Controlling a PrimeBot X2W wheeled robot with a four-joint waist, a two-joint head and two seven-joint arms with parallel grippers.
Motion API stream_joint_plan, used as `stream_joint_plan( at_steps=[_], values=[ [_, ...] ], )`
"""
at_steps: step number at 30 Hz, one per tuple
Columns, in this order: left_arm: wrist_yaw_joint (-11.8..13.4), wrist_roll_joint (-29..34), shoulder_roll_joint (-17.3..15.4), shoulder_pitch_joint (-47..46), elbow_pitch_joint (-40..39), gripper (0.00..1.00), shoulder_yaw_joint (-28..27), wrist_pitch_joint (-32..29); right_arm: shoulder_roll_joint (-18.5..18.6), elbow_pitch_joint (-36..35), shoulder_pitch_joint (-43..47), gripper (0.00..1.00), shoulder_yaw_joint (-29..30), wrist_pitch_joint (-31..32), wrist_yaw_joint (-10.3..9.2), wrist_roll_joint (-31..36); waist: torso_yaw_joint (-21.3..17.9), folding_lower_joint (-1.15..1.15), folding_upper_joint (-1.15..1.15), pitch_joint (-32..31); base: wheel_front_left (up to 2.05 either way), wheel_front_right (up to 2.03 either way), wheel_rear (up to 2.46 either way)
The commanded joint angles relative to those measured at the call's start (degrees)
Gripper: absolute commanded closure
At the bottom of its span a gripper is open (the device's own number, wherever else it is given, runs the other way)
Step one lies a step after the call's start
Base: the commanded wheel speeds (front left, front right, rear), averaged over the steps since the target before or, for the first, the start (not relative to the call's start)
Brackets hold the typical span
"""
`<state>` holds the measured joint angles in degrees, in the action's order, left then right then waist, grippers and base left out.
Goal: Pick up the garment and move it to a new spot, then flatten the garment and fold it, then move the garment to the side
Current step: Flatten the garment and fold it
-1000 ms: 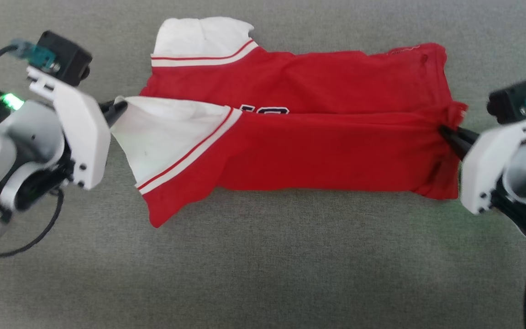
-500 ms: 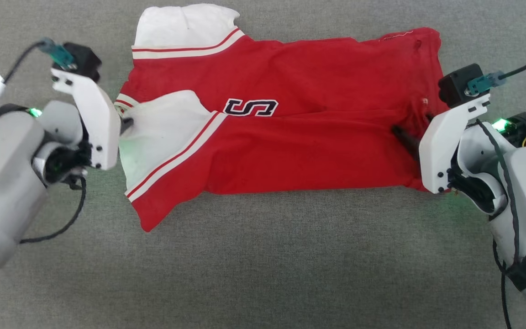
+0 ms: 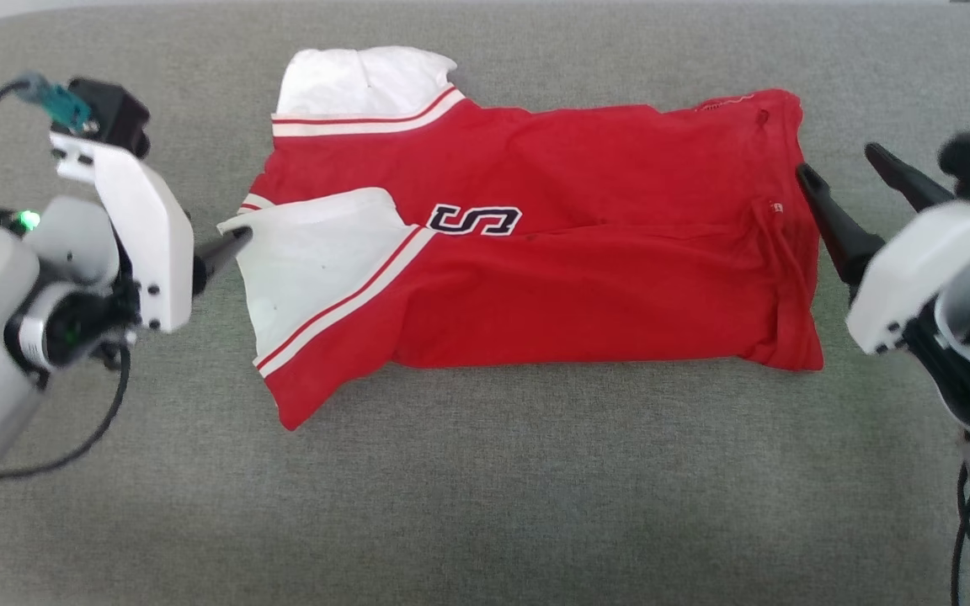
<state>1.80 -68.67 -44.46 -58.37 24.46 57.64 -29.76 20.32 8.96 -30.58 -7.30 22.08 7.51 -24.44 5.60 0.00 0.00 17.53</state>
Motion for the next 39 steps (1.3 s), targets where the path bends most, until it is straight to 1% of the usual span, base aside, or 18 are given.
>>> stream_joint_plan(
  at_steps=[1,6,8,10,13,17,21,24,27,28,29,30,32,33,39],
  values=[
    [2.1,-1.0,-1.5,2.3,-3.4,0.0,0.0,-0.3,-1.0,-2.0,2.0,0.0,1.8,-0.9,-0.03,1.0,0.2,0.0,0.0,-0.5,0.0,0.0,0.0],
    [11.1,-3.2,-6.7,8.8,-17.9,0.0,-0.4,-1.3,-4.9,-10.4,7.1,0.0,9.0,-3.4,-0.03,4.7,0.1,0.0,0.0,-0.6,0.0,0.0,0.0],
    [14.2,-4.2,-8.4,11.4,-22.6,0.0,-0.4,-1.3,-6.7,-13.5,8.5,0.0,11.0,-4.7,-0.02,5.7,-0.2,0.0,0.0,-0.5,0.0,0.0,0.0],
    [16.6,-5.4,-9.4,13.5,-26.2,0.0,-0.9,-0.6,-8.5,-16.3,10.2,0.0,12.6,-5.7,-0.02,7.2,-0.5,0.0,0.0,-0.4,0.0,0.0,0.0],
    [19.1,-6.6,-10.3,16.3,-28.9,0.0,-1.1,0.4,-11.6,-19.5,12.4,0.0,14.6,-6.4,-0.02,8.6,-1.5,0.0,0.0,-0.2,0.0,0.0,0.0],
    [21.0,-8.5,-9.9,19.1,-28.6,0.0,-1.5,2.0,-14.1,-21.9,15.1,0.0,15.6,-5.8,-0.02,9.4,-3.1,0.0,0.0,0.2,0.0,0.0,0.0],
    [21.3,-9.8,-8.4,21.0,-23.9,0.0,-2.0,3.5,-15.5,-23.0,17.1,0.0,15.6,-5.0,-0.02,9.1,-4.7,0.0,0.0,0.6,0.0,0.0,0.0],
    [20.7,-11.3,-6.8,21.8,-19.3,0.0,-2.3,3.9,-15.9,-22.9,18.1,0.0,15.1,-4.1,-0.02,8.8,-5.7,0.0,0.0,0.9,0.0,0.0,0.0],
    [19.2,-12.3,-4.6,21.9,-14.2,0.0,-1.9,3.6,-15.9,-22.3,18.6,0.0,14.4,-2.9,-0.03,8.2,-6.2,0.0,0.0,1.0,0.0,0.0,0.0],
    [18.4,-11.9,-3.9,21.8,-12.7,0.0,-1.4,3.1,-15.6,-22.0,18.8,0.0,14.1,-2.2,-0.02,8.0,-6.3,0.0,0.0,1.1,0.0,0.0,0.0],
    [17.4,-11.9,-3.0,21.7,-11.2,0.77,-0.8,2.8,-15.3,-21.7,19.0,0.0,13.7,-1.6,-0.02,7.8,-6.4,0.0,0.0,1.1,0.0,0.0,0.0],
    [16.8,-11.6,-2.3,21.5,-9.7,1.0,-0.6,2.9,-15.0,-21.3,19.2,0.0,13.3,-0.7,-0.02,7.4,-6.4,0.0,0.0,1.1,0.0,0.0,0.0],
    [15.5,-10.9,-1.4,21.2,-7.0,1.0,0.1,2.5,-14.5,-20.5,19.5,0.0,12.4,1.4,-0.03,6.7,-6.3,0.0,0.0,1.0,0.0,0.0,0.0],
    [15.5,-10.9,-1.4,21.2,-7.0,1.0,0.1,2.5,-14.5,-20.5,19.5,0.0,12.4,1.4,-0.03,6.7,-6.3,0.0,0.0,1.0,0.0,0.0,0.0],
    [12.2,-9.5,0.3,19.0,-2.9,1.0,0.8,2.9,-12.4,-16.9,18.8,0.0,10.4,7.8,-0.03,4.0,-4.8,0.0,0.0,1.2,0.0,0.0,0.0]
  ],
)
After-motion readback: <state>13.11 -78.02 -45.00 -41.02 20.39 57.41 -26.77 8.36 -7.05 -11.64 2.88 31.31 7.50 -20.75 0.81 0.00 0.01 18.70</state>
